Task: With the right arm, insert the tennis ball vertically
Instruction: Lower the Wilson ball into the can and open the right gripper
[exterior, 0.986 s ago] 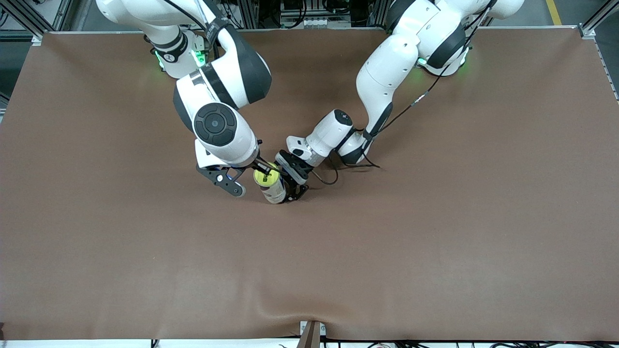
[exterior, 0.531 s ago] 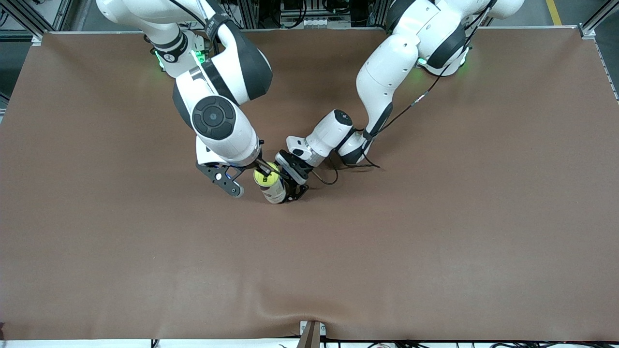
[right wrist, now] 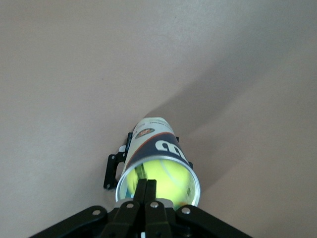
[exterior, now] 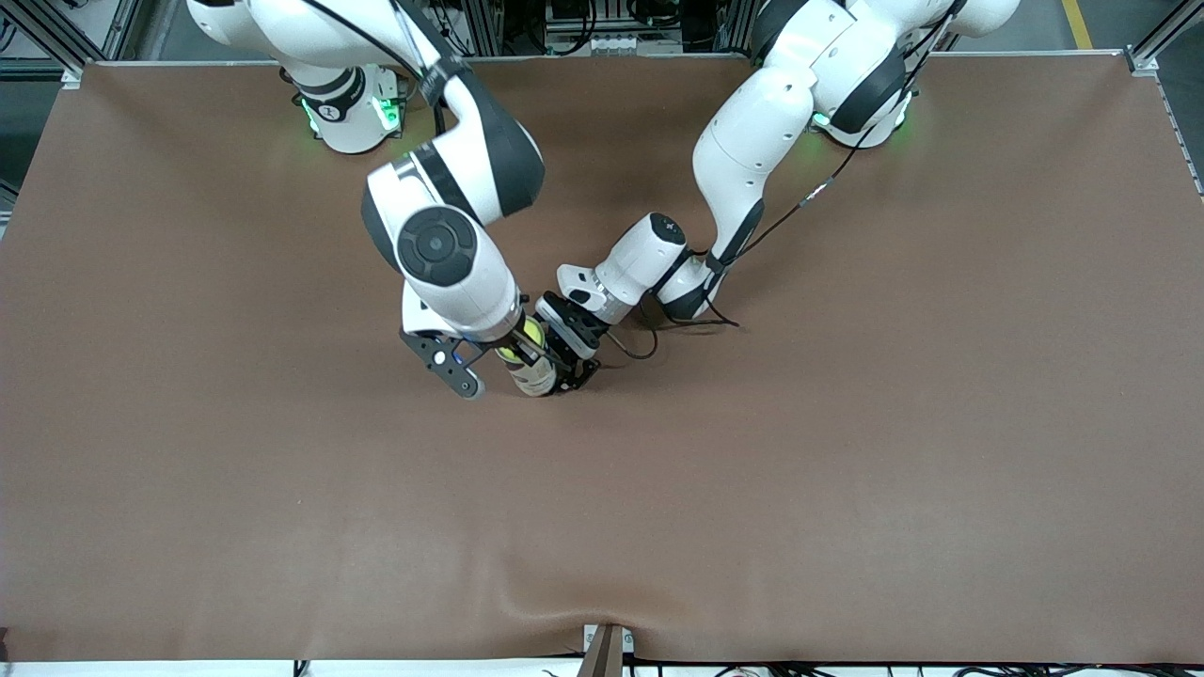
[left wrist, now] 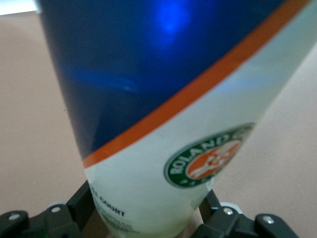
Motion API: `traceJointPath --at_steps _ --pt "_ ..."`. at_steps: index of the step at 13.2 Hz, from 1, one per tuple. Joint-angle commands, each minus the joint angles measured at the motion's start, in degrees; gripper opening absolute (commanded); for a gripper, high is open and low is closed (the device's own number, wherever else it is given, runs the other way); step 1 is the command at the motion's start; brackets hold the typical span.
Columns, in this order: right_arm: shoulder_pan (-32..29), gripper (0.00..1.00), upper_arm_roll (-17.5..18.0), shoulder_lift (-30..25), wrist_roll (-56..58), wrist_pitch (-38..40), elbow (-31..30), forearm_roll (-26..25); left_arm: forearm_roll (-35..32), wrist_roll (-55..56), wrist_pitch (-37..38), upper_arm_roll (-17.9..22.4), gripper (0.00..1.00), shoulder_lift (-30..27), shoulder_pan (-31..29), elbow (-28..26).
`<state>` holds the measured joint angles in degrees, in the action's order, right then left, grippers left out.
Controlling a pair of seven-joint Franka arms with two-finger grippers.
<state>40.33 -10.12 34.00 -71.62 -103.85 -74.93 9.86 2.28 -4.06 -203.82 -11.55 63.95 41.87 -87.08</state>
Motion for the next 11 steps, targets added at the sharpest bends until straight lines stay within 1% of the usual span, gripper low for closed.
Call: traceJointPath --at_steps 1,5,7,9,11 --pt "0.0 0.00 0.2 1.2 -1.2 -0.8 0.2 -1.0 1.9 0.0 0.2 0.7 0.90 -1.6 0.8 -1.3" --pt "0.0 0.00 0.2 0.9 -1.2 -0.6 0.3 -0.9 1.9 0.0 0.3 0.7 0.91 -1.7 0.8 -1.3" --pt "-0.6 0.00 0.2 0.1 0.1 0.0 0.5 -0.7 2.0 0.1 0.3 0.7 1.00 -1.7 0.8 -1.3" --pt "-1.1 0.00 0.0 -2.9 3.0 4.8 0.7 -0.5 2.0 0.2 0.4 0.7 1.00 -1.7 0.7 -1.4" --pt "-3.2 0.00 0.0 -6.1 5.6 8.0 0.7 -0.5 2.0 0.1 2.1 0.7 1.00 -3.2 0.5 -1.8"
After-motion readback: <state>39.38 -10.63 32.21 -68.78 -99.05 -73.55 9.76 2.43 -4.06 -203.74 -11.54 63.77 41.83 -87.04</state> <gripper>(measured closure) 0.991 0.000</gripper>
